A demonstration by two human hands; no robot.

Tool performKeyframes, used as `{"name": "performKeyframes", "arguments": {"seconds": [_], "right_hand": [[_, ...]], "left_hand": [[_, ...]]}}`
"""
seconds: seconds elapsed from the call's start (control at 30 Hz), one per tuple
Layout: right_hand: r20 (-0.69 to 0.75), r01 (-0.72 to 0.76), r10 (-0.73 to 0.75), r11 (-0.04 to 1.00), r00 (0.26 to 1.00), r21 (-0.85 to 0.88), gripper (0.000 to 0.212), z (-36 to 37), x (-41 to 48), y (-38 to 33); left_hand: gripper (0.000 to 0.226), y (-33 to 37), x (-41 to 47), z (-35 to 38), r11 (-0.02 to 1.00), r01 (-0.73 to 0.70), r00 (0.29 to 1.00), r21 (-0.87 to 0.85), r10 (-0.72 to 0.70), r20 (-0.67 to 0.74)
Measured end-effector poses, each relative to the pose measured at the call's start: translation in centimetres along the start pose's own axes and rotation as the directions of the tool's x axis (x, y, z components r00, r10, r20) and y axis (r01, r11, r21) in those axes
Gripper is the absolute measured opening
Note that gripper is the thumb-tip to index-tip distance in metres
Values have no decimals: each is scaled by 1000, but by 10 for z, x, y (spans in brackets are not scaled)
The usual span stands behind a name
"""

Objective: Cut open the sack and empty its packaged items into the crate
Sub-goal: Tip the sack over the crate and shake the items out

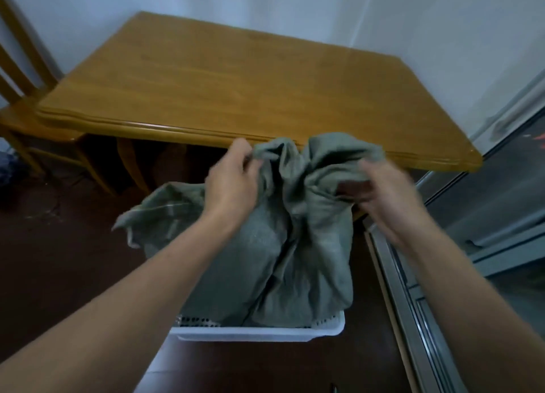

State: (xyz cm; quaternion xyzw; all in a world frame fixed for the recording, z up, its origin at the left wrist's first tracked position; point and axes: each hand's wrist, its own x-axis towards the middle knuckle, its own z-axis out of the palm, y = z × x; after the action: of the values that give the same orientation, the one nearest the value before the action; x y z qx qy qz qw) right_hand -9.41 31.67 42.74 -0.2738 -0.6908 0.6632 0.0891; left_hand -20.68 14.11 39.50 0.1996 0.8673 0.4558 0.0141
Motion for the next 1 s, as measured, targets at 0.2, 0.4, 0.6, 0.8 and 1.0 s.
{"name": "performKeyframes", "arguments": {"seconds": [0.2,0.4,0.6,0.8,1.0], "right_hand": [[-36,-12,20,978,999,207,21,2,1,-37],[-26,-111,112,992,993,63,18,17,-1,-18],[-92,132,-120,981,989,142,16,9,11,-38],[26,-53,55,995,998,-86,65,23,12,-3],[138,53,-12,953,990,-299,68,64,14,19]], "left_hand": [[17,17,21,-14,995,-53,998,82,49,43],[18,5,9,-14,992,4,988,125,-23,151],[19,22,22,-23,999,0,999,36,-2,49],[21,29,21,-23,999,42,984,27,-46,172],[17,31,10,-15,991,107,932,-80,-72,355]]}}
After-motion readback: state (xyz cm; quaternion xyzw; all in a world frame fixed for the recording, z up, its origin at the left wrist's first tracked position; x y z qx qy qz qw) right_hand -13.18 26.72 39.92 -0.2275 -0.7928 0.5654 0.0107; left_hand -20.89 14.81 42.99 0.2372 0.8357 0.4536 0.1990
